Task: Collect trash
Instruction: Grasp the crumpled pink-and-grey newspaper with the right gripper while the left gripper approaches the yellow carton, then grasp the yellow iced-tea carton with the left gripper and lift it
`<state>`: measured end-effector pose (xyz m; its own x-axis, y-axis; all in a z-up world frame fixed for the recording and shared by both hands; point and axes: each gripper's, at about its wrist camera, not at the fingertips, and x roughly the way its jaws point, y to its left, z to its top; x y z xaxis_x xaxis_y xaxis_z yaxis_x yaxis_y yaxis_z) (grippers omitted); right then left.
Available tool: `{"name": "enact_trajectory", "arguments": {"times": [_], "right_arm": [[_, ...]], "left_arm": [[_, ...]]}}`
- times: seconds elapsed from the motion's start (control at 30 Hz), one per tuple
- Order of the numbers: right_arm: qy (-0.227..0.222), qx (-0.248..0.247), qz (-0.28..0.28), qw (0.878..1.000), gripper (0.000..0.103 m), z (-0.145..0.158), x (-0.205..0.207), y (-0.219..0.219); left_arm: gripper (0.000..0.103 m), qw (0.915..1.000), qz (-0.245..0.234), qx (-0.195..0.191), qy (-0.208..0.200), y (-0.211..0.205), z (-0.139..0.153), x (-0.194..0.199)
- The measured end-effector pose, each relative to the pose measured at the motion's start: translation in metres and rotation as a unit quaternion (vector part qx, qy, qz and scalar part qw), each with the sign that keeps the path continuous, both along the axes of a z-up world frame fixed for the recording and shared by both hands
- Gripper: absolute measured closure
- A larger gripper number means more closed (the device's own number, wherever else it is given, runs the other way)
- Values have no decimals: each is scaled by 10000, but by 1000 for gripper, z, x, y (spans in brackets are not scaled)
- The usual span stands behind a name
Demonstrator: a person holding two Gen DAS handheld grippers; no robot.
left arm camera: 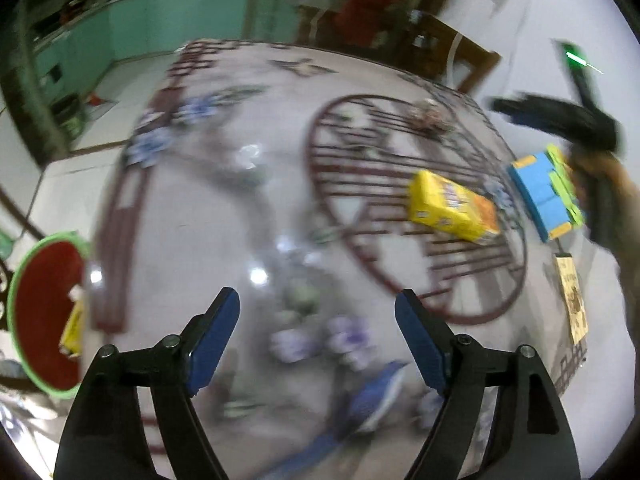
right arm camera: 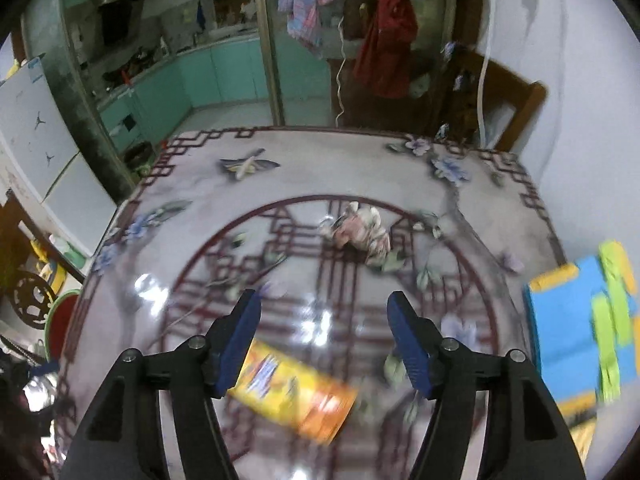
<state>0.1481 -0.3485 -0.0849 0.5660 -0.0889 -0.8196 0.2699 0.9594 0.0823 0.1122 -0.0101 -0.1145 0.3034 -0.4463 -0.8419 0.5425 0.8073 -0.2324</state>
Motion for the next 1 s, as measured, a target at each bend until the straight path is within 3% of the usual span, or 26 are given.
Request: {"name": "enact_trajectory", "arguments": {"times": [0.1,0.2,0.4,0.47,0.5,0.53,0.6,0.73,0.87,0.93,1.0], "right_arm": [[178,278,69,9994,38,-31,46,-39],[248,543,126,9981,38,-62,83,-64],[702,665,318,9948,38,-114,133,-79],[828,515,307,9948,43,-124,140,-84],[864,688,355,9932,54,-129,142,-89],[842,840,401,9921,76,-132,140,-91],[652,1069,457,9911,76,-133,131,-101],[6,1372,436,9896,77,-113,90,-119],[-244,1539,475,9866,77,-100,43,-129],[-349,1707,396,9839,76,-98,20,-134],[-415,1945,206,9798,76,-101,-1,-143]], "left_arm": [[16,9982,-478,278,-243,-47,2,-7],[16,9885,-1003,865,-725,-89,5,-15],[14,9748,-1697,890,-1138,-139,19,-14],[6,9645,-2034,954,-1391,-158,19,-11],[4,9559,-2269,1013,-1564,-169,18,-9],[3,9486,-2467,1052,-1683,-178,16,-7],[3,9345,-2825,1167,-1822,-194,11,-1],[3,8947,-3827,1270,-1923,-221,-8,9],[3,8596,-4550,1399,-1858,-242,-31,9],[2,8462,-4891,1387,-1594,-252,-42,7],[2,8443,-5036,1287,-1299,-259,-43,9]]}}
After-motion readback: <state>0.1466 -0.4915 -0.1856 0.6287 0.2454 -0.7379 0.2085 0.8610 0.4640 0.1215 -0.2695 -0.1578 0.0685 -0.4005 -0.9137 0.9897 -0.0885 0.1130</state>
